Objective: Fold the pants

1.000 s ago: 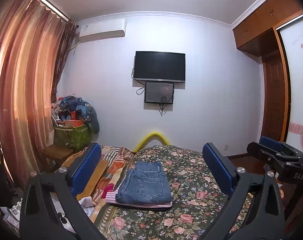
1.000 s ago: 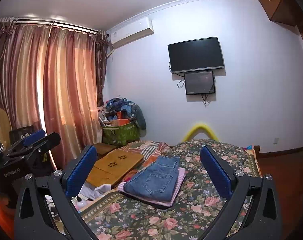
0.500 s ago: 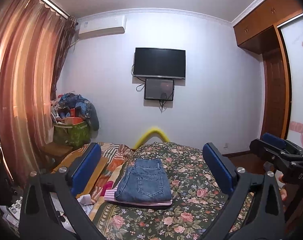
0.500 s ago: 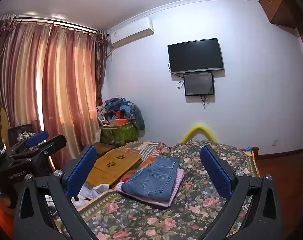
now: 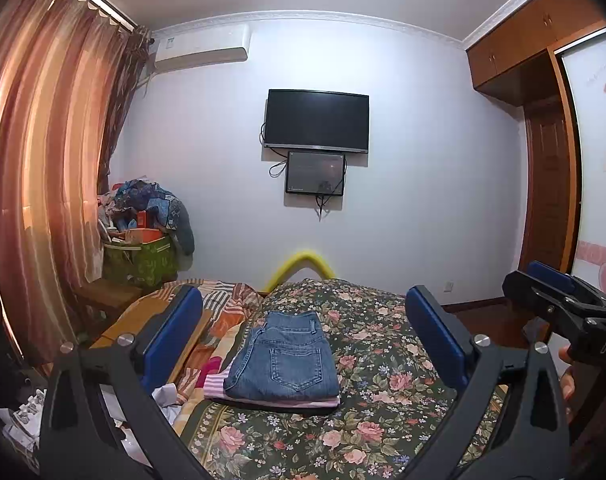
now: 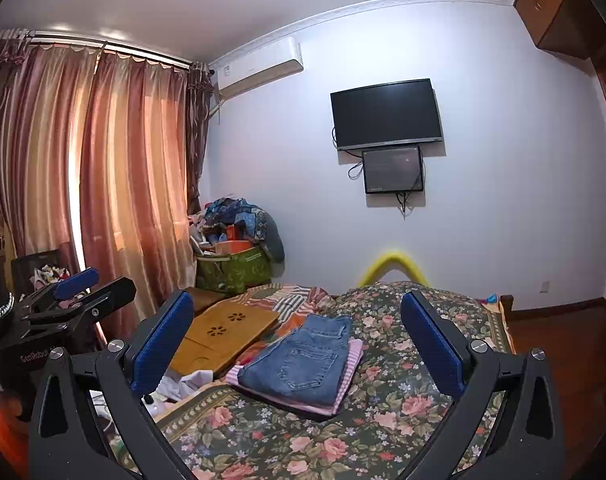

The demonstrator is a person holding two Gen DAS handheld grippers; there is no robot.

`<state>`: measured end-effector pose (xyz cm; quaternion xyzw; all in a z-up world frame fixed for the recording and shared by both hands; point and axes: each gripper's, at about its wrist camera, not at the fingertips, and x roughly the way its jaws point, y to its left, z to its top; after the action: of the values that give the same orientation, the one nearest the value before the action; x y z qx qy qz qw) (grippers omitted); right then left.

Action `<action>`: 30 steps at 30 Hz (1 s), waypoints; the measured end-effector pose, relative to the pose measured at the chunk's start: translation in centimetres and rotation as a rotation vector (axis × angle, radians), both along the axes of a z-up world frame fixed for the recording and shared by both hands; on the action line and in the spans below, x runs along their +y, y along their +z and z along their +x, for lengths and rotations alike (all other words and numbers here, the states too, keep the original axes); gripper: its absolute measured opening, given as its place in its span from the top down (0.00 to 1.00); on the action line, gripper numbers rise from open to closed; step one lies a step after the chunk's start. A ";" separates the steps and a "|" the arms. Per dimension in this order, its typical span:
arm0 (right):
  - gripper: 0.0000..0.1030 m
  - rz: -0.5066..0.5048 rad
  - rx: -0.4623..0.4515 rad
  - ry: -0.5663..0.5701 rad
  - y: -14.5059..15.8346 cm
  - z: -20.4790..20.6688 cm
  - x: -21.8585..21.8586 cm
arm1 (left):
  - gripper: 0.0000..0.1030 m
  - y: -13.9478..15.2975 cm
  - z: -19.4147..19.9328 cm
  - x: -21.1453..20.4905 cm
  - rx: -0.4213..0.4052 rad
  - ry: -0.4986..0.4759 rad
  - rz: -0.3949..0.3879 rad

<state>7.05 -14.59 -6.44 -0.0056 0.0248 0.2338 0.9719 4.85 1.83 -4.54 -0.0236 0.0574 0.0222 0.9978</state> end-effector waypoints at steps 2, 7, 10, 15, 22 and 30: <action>0.00 0.001 0.000 0.001 0.0 0.0 0.0 | 0.00 -0.1 0.1 -0.1 0.001 -0.001 0.004; 0.00 0.004 0.002 -0.002 0.0 0.1 0.0 | 0.00 -0.2 0.1 -0.1 0.001 -0.007 0.005; 0.00 0.006 0.003 -0.003 0.0 0.1 0.0 | 0.00 -0.2 0.1 -0.2 0.002 -0.011 0.010; 0.00 0.007 0.003 -0.005 -0.1 0.1 0.0 | 0.00 -0.2 0.1 -0.2 0.002 -0.016 0.012; 0.00 -0.006 -0.003 -0.015 0.0 0.0 0.4 | 0.00 -0.3 0.2 -0.2 0.013 -0.017 0.001; 0.00 -0.016 -0.004 -0.020 -0.1 0.0 0.6 | 0.00 -0.5 0.4 -0.5 0.026 -0.032 0.010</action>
<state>7.07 -13.96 -6.53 -0.0135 0.0245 0.2240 0.9742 5.28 1.35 -5.04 -0.0177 0.0706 0.0068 0.9973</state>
